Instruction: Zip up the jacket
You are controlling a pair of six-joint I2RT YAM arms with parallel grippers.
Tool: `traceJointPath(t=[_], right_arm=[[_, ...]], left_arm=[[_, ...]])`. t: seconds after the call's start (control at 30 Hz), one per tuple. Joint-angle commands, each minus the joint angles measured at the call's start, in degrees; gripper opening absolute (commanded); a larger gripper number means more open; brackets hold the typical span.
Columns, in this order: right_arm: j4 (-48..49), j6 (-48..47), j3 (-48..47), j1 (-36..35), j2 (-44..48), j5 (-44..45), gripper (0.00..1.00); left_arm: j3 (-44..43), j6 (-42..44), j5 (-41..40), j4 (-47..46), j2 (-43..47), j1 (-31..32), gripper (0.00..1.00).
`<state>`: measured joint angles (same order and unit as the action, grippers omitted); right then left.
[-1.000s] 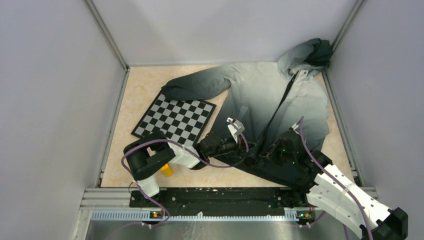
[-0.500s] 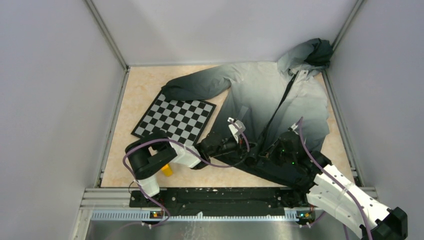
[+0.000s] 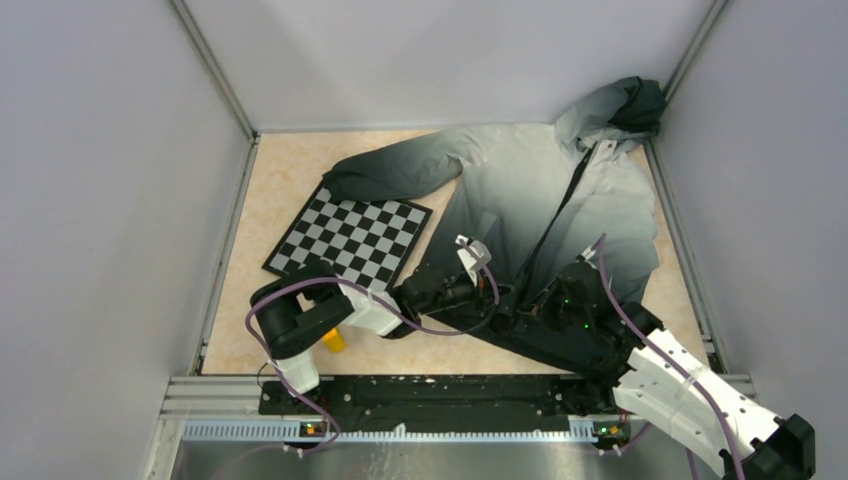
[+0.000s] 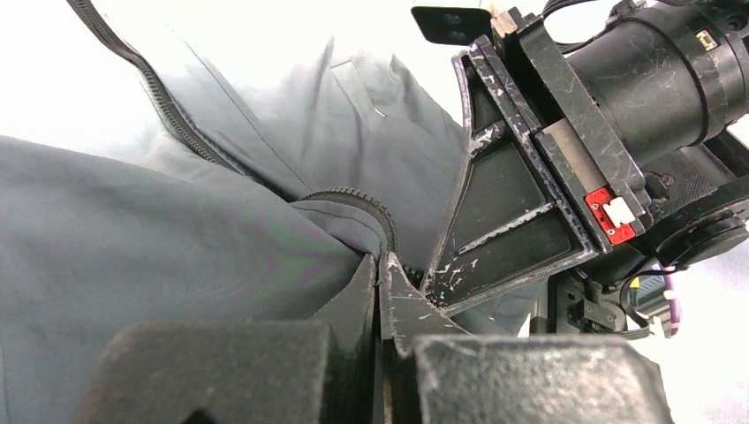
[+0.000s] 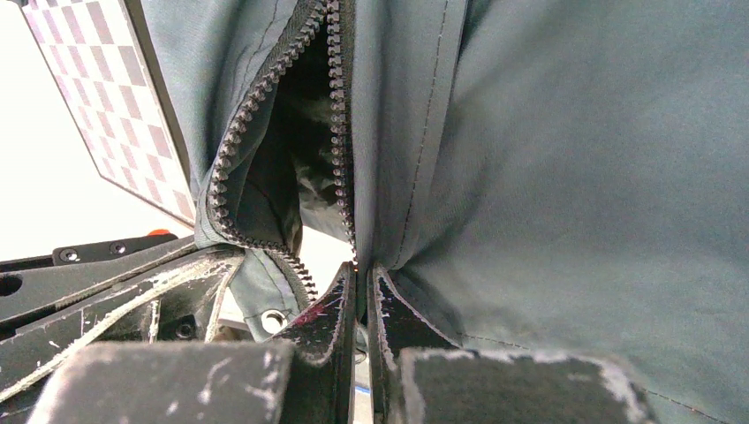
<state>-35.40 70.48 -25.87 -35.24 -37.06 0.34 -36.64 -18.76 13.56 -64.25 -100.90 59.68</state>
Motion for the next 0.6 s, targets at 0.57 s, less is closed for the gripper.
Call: traceJointPath(t=[0.57], right_arm=[[0.26,1.02,-1.25,-0.28,2.60,1.92,0.00]], left_arm=[[0.45,0.95,-0.25,-2.26,2.74,-1.08,0.00]])
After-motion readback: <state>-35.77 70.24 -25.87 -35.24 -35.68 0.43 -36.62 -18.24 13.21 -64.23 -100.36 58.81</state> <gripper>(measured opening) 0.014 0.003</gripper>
